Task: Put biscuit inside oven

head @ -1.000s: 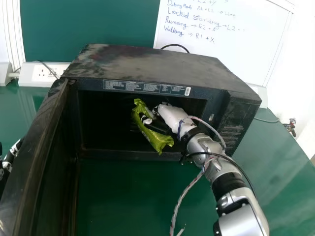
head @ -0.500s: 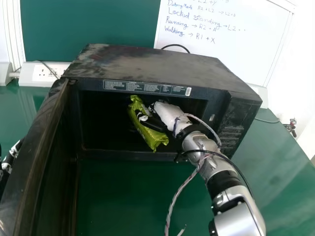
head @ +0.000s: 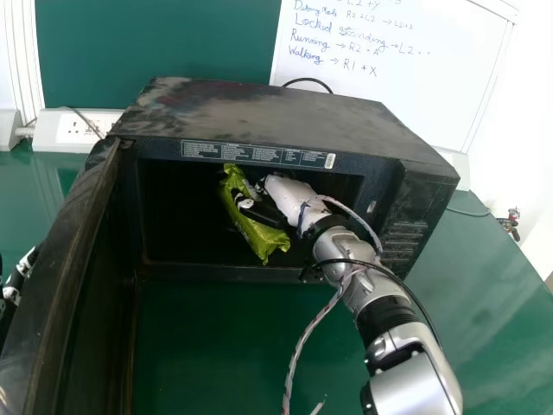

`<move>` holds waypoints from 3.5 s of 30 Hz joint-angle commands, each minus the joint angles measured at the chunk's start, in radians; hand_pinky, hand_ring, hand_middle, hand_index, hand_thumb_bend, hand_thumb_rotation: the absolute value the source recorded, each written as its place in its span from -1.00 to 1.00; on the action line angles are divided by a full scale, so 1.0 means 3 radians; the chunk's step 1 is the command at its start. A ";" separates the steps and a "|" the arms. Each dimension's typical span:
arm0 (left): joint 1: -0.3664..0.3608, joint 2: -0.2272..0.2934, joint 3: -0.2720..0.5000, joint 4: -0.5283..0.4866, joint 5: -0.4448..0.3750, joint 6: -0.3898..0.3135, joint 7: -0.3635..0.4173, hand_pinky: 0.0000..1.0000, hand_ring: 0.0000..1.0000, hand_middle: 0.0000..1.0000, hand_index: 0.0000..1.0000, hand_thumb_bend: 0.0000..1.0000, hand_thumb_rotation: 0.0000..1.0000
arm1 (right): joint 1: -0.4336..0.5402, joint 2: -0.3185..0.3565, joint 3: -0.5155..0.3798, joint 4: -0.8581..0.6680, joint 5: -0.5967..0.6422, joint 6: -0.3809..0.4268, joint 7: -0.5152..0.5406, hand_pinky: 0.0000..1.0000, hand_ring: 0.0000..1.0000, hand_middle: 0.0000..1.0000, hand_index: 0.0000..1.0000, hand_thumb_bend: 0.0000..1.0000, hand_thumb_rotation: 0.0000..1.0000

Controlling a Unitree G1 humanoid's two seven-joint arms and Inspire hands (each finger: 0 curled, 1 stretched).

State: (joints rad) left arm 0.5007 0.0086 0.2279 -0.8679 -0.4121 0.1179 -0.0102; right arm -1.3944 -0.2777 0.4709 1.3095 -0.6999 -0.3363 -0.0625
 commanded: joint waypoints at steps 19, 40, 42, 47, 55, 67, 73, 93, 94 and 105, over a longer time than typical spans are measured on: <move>0.0109 0.0002 -0.0010 -0.0131 -0.0007 -0.0012 0.0010 0.95 0.83 0.82 0.83 0.78 0.96 | -0.0070 -0.0006 -0.0038 0.0000 0.0061 -0.0041 -0.0051 -0.25 -0.15 -0.07 0.00 0.06 -1.00; 0.0134 0.0005 -0.0019 -0.0138 -0.0015 -0.0020 -0.0004 0.96 0.84 0.81 0.83 0.77 0.96 | -0.0108 -0.0040 -0.0016 -0.0016 0.0068 -0.0045 0.0120 0.02 0.19 0.31 0.33 1.00 -0.98; 0.0133 0.0003 -0.0018 -0.0140 -0.0020 -0.0017 -0.0001 0.96 0.84 0.81 0.83 0.77 0.95 | -0.0103 -0.0048 -0.0008 -0.0021 0.0059 -0.0063 0.0109 0.05 0.22 0.33 0.36 1.00 -0.96; 0.0137 0.0005 -0.0025 -0.0146 -0.0007 -0.0013 0.0002 0.96 0.84 0.82 0.84 0.77 0.96 | -0.0098 -0.0059 0.0014 -0.0024 0.0036 -0.0079 0.0091 0.05 0.24 0.35 0.38 1.00 -0.93; 0.0126 0.0004 -0.0024 -0.0140 -0.0005 -0.0012 0.0008 0.94 0.84 0.82 0.83 0.78 0.95 | -0.0107 -0.0070 -0.0010 -0.0036 0.0068 -0.0100 0.0139 0.08 0.26 0.37 0.39 1.00 -0.96; 0.0062 0.0018 -0.0010 -0.0092 0.0007 -0.0005 0.0009 0.94 0.83 0.81 0.83 0.78 0.95 | -0.0018 -0.0123 -0.0028 -0.0079 0.0097 -0.0200 0.0089 0.05 0.19 0.30 0.31 1.00 -0.96; 0.0053 0.0020 -0.0004 -0.0090 0.0023 -0.0003 0.0016 0.93 0.83 0.81 0.83 0.79 0.96 | 0.0067 -0.0181 -0.0051 -0.0122 0.0136 -0.0294 0.0054 0.06 0.21 0.31 0.31 1.00 -0.93; 0.0039 0.0018 -0.0045 -0.0038 0.0051 -0.0036 -0.0032 0.93 0.84 0.82 0.84 0.78 0.96 | 0.0381 -0.0237 -0.0110 -0.0270 0.0202 -0.0396 -0.0112 0.02 0.18 0.30 0.31 1.00 -0.92; 0.0042 0.0019 -0.0045 -0.0043 0.0049 -0.0035 -0.0033 0.92 0.84 0.82 0.83 0.78 0.96 | 0.0393 -0.0239 -0.0116 -0.0272 0.0211 -0.0408 -0.0106 0.02 0.18 0.30 0.31 1.00 -0.92; 0.0063 0.0020 -0.0045 -0.0060 0.0040 -0.0032 -0.0038 0.94 0.84 0.82 0.84 0.78 0.96 | 0.0496 -0.0255 -0.0101 -0.0317 0.0195 -0.0419 -0.0157 0.04 0.19 0.28 0.31 1.00 -0.90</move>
State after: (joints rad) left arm 0.5077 0.0111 0.2175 -0.8892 -0.4046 0.1179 -0.0157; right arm -1.2657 -0.3537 0.4411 1.2294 -0.6439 -0.4542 -0.0950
